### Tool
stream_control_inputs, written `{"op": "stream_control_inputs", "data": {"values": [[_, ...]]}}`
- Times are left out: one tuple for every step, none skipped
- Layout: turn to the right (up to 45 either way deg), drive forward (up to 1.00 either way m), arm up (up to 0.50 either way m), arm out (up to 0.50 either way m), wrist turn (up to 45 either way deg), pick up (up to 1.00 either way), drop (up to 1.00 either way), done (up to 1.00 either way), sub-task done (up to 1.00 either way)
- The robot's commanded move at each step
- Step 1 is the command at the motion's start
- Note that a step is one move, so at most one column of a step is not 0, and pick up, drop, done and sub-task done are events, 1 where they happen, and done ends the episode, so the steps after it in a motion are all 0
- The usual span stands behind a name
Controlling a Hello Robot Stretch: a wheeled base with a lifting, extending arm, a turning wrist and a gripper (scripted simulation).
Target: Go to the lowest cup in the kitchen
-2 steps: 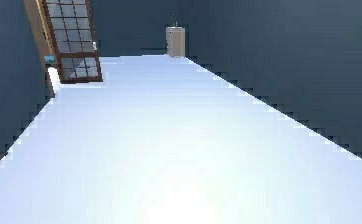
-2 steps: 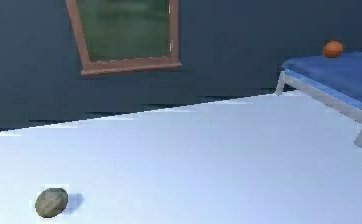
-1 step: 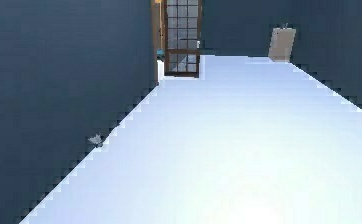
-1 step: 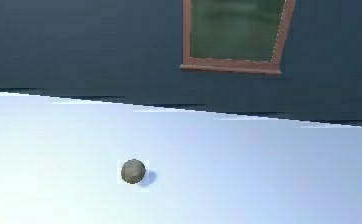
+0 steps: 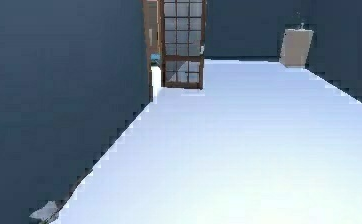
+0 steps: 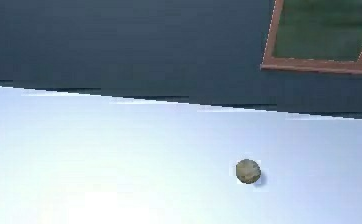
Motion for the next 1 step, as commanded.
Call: {"op": "stream_control_inputs", "data": {"values": [[0.0, 1.00, 0.00, 0.00, 0.0, 0.00, 0.00, 0.00, 0.00]]}}
